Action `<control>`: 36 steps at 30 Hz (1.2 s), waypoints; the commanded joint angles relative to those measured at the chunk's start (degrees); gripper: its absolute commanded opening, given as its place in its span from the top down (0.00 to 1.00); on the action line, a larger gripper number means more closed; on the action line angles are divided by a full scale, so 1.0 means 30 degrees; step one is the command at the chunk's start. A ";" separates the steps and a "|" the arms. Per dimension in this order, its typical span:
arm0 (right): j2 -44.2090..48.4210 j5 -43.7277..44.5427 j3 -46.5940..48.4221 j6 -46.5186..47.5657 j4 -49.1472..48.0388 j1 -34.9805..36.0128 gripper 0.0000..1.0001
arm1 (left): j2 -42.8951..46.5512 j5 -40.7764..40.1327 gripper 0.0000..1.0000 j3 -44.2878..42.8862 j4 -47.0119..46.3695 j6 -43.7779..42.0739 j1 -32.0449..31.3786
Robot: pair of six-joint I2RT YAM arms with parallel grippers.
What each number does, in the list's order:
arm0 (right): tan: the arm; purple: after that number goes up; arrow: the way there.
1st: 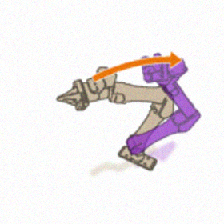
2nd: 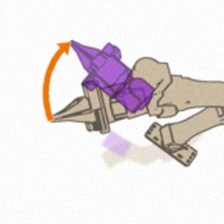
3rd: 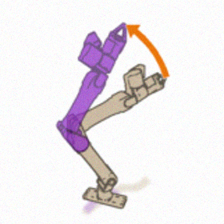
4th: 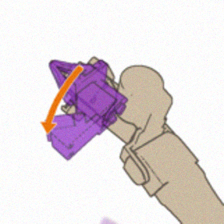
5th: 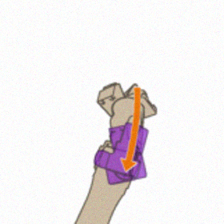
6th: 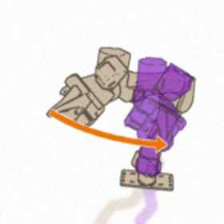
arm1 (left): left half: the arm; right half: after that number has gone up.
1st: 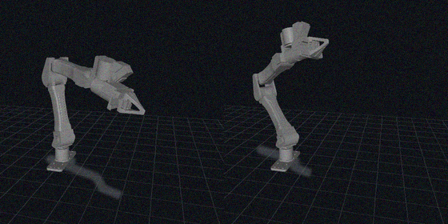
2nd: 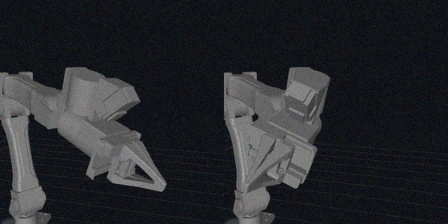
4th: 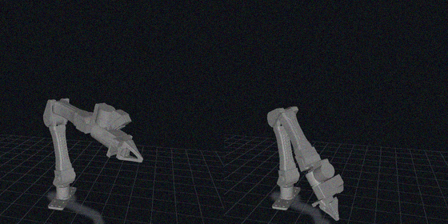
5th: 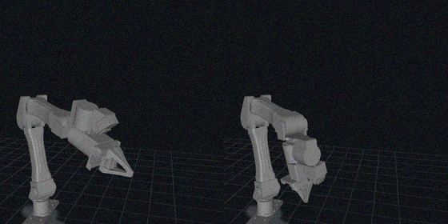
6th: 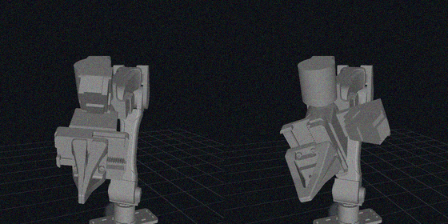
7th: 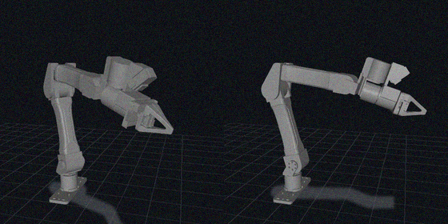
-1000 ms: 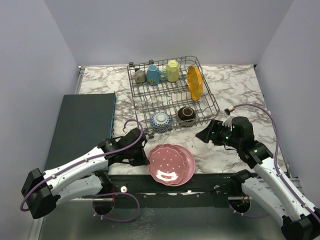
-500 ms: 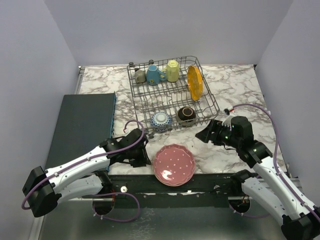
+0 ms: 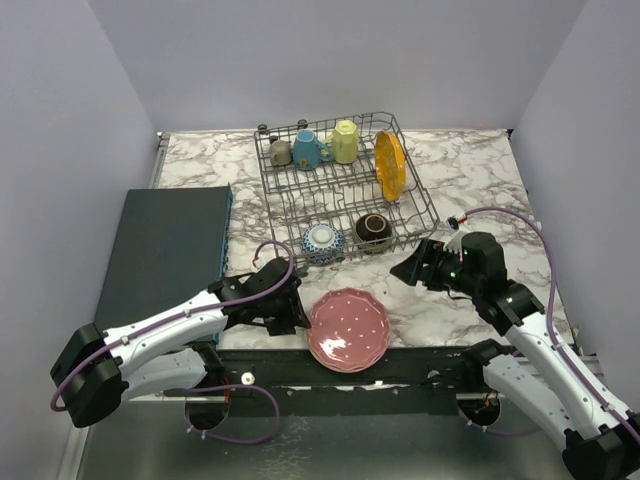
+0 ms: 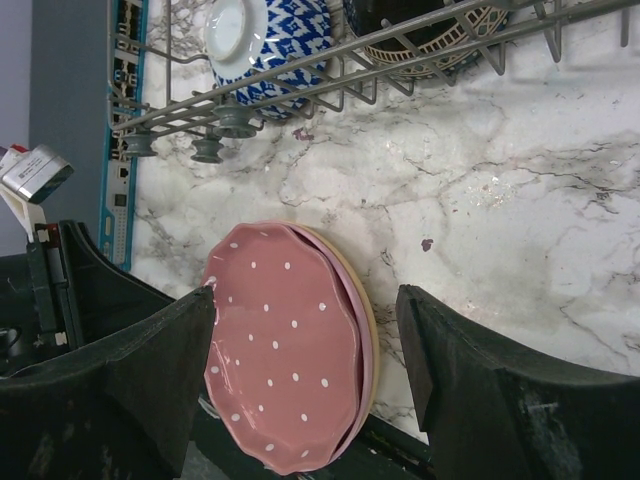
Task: Load the mixed dishes into the dish rack
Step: Pick up the plate from the dish rack.
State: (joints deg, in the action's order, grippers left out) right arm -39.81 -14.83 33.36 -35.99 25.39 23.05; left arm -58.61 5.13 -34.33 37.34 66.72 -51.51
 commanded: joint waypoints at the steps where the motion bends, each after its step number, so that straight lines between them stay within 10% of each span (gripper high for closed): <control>1: 0.0197 -0.0478 -0.0281 -0.0107 -0.0201 0.0015 0.21 | -0.0460 0.0766 0.53 0.0104 -0.1436 0.0312 -0.0118; 16: 0.0352 -0.0792 -0.0618 -0.0235 -0.0142 0.0022 0.21 | -0.1680 0.1031 0.71 0.0123 -0.2512 -0.0076 -0.0130; 36: 0.0272 -0.0955 -0.0868 -0.0367 -0.0325 0.0004 0.21 | -0.2113 0.1353 0.68 0.0553 -0.2699 -0.0109 -0.0119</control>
State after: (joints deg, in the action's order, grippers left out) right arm -39.20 -16.21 31.75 -36.64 25.34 23.05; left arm -64.36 7.86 -33.67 29.87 66.70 -51.51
